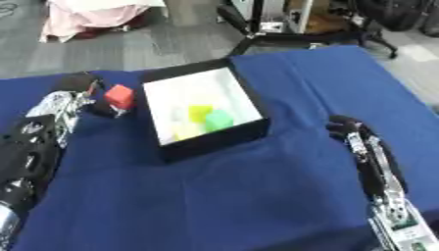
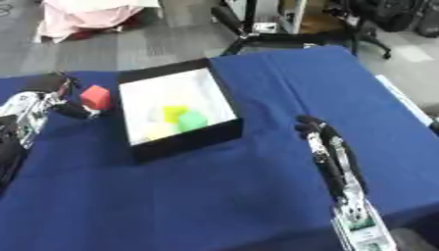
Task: Pick up objects on the table and place them in the box.
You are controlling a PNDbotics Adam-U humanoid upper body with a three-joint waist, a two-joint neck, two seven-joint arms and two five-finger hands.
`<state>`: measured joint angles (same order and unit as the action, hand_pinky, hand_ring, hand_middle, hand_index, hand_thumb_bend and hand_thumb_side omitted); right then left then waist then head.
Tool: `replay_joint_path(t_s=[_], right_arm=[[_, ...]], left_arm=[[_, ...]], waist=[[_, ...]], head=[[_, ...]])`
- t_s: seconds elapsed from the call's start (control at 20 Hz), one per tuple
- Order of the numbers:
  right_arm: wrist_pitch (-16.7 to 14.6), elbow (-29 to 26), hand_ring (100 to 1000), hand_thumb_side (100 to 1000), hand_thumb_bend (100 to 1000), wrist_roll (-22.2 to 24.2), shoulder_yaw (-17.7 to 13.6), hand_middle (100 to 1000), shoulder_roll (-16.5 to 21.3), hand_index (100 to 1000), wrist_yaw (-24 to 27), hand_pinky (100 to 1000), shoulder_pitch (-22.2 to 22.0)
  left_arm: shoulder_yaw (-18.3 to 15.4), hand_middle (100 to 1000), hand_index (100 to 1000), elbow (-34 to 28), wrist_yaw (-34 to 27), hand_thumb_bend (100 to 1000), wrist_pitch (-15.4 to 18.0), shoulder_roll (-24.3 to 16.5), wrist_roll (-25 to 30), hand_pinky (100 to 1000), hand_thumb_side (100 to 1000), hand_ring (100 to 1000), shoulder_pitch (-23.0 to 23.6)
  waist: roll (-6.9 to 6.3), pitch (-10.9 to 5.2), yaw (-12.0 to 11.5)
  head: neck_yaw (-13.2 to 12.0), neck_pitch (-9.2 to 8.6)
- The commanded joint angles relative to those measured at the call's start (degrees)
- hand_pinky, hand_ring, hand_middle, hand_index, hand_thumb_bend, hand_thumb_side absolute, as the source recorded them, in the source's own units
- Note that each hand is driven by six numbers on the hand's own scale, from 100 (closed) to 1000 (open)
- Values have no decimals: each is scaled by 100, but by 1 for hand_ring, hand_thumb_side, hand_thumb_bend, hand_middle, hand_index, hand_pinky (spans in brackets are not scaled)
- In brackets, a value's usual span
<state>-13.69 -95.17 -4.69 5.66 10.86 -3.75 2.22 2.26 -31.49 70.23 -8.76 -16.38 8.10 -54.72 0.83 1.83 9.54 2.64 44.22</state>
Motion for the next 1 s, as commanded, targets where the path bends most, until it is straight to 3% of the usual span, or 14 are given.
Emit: replay_joint_path(t_s=[0.05,0.5,1.0], right_arm=[[2,-67,796,862,100,-4,-30,779,39,793,27,824,82],[1,-68,796,862,100,7,-22,779,26,793,27,824,102],[0,-58,796,862,100,18,-16,779,20,793,28,824,106]], left_arm=[[-67,591,785,-22,-183,596,-124,-29,-228,731,587,581,-64],[-48,533,739,65,-650,552,-379,63,-884,701,558,534,52],[-64,356,575,24,-951,325,-591,145,-1714,637,387,419,87]], waist=[[66,-51,15],[72,-30,32],[76,-33,37]], head=[[-5,-10],[2,-10],[10,-10]])
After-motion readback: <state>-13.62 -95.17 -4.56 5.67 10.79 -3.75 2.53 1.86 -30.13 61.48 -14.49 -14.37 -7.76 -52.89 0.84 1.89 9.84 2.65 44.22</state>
